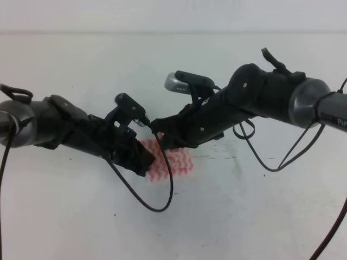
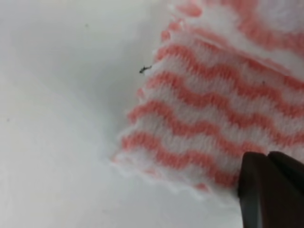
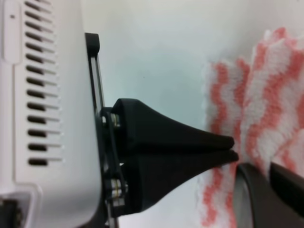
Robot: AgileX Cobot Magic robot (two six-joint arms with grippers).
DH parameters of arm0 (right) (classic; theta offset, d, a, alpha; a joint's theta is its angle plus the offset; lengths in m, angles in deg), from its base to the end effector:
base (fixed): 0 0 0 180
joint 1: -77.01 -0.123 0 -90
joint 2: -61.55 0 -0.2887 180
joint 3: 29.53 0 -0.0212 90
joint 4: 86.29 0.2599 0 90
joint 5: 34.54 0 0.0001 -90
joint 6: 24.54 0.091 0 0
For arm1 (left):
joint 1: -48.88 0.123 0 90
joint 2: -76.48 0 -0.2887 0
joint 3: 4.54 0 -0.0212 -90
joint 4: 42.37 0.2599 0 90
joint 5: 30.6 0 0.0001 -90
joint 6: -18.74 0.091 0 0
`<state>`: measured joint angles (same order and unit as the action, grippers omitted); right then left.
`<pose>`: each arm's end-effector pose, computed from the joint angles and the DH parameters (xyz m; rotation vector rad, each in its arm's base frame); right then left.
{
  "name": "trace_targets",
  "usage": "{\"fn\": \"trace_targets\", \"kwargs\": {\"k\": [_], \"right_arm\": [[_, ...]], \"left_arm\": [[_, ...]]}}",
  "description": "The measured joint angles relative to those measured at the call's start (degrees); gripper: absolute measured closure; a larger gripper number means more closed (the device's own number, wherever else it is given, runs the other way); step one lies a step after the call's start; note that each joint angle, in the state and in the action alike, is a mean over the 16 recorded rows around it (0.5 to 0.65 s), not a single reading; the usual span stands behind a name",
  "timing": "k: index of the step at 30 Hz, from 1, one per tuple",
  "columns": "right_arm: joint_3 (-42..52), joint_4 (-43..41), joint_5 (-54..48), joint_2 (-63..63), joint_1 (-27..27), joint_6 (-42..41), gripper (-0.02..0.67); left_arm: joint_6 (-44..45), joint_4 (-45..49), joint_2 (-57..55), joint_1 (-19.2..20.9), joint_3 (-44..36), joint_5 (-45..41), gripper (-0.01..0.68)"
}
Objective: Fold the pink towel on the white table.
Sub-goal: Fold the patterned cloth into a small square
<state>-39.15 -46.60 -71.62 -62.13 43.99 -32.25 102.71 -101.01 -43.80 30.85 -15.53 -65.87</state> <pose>0.3624 0.2774 0.2085 -0.3378 2.6347 0.8823 0.3594 -0.1643 0.1473 1.1999 2.2374 -0.5928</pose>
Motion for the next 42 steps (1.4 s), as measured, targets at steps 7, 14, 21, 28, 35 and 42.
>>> {"fn": "trace_targets", "kwargs": {"k": [7,14,21,28,35,42], "right_arm": [[0.00,0.05,-0.12,-0.01,-0.19,-0.11,0.650],[0.00,0.04,-0.13,-0.03,-0.23,-0.17,0.650],[0.00,0.22,-0.50,-0.01,-0.24,-0.27,0.650],[0.00,0.57,-0.85,-0.01,-0.24,-0.42,0.650],[0.00,1.13,-0.86,0.01,-0.26,-0.93,0.650],[0.00,1.52,-0.62,-0.16,-0.24,-1.38,0.650]], "left_arm": [[0.02,0.00,0.00,0.00,0.00,0.00,0.673],[0.03,0.03,-0.02,0.01,0.00,0.00,0.673],[0.04,0.07,-0.04,0.01,-0.01,0.00,0.673],[0.03,0.03,0.00,0.00,0.00,0.03,0.673],[0.02,-0.03,0.04,-0.01,0.00,0.07,0.673],[0.02,-0.03,0.02,-0.01,0.00,0.15,0.673]]}}
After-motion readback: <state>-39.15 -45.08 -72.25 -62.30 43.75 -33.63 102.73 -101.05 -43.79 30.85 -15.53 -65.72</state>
